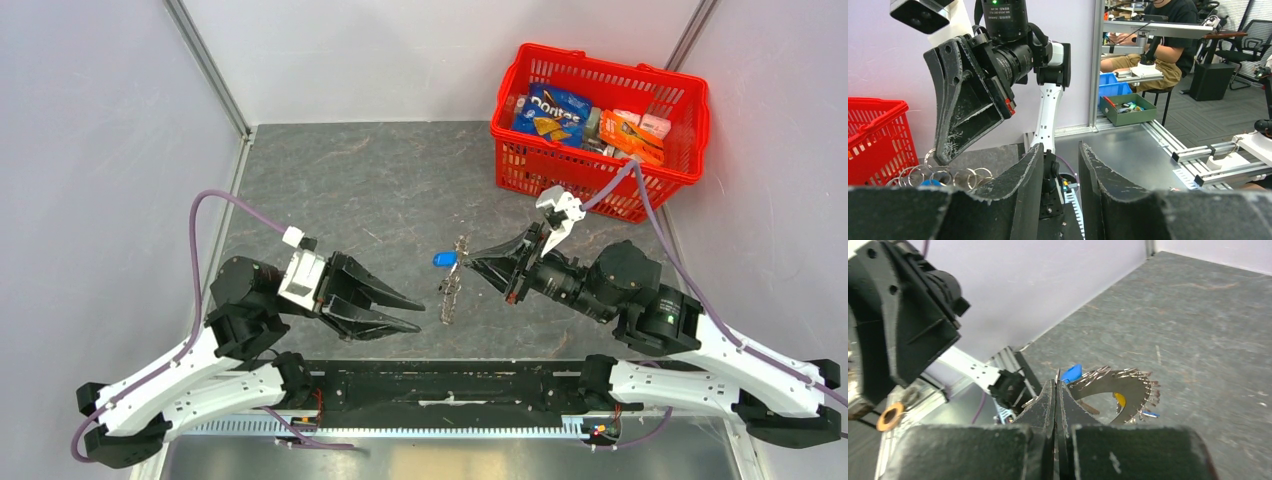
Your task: Put the keys on the keyring
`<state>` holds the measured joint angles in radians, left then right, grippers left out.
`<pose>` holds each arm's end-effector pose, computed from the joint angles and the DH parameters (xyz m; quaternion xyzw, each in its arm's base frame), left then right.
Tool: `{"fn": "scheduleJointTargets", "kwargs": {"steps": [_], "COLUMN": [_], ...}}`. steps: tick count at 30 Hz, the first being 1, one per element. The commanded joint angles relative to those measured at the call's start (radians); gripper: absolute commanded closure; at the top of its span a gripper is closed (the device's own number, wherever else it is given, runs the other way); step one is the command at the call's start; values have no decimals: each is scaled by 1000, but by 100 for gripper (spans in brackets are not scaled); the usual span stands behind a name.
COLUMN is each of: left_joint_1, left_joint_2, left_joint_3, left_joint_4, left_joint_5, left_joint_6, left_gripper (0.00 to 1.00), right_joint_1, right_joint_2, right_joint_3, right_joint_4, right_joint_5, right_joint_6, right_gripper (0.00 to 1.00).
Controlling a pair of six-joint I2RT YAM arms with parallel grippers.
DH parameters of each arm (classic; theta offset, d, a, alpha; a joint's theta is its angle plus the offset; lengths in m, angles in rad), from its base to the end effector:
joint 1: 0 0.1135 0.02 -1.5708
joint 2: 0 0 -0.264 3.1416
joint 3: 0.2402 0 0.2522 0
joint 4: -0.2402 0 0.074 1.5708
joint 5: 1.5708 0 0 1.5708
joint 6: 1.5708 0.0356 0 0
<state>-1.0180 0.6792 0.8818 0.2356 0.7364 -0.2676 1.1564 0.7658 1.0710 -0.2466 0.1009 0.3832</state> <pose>0.0497 -0.1260 0.4300 0.4661 0.3544 -0.6265 0.5144 0.0655 0.1400 0.4337 -0.2244 0.6485 0.4809 0.5458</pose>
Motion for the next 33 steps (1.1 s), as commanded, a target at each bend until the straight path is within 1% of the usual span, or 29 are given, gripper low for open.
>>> {"fn": "scheduleJointTargets", "kwargs": {"steps": [1, 7, 11, 18, 21, 25, 30, 33], "left_joint_1": [-2, -2, -1, -1, -1, -2, -2, -2], "left_joint_2": [-18, -71, -100, -132, -139, -140, -145, -145], "left_joint_3": [-22, -49, -62, -79, -77, -74, -80, -78], "left_joint_4": [-18, -109, -161, -199, -218, -229, -229, -229], "left_joint_5": [-31, -148, -200, -220, -235, -241, -252, -257], "left_joint_6": [2, 16, 9, -1, -1, -6, -6, -1], "left_gripper": [61, 58, 56, 54, 52, 51, 50, 50], "right_joint_1": [1, 0, 0, -14, -37, -85, -187, -235], "right_joint_2": [-1, 53, 104, 139, 151, 189, 271, 334], "right_joint_3": [80, 80, 37, -124, -196, -239, -239, -228], "right_joint_4": [-12, -132, -179, -192, -174, -175, -175, -159], "right_joint_5": [128, 343, 435, 519, 492, 427, 304, 262], "right_joint_6": [-110, -183, -190, -93, -33, 20, 51, 53], "right_gripper": [100, 100, 100, 100, 100, 100, 100, 100]}}
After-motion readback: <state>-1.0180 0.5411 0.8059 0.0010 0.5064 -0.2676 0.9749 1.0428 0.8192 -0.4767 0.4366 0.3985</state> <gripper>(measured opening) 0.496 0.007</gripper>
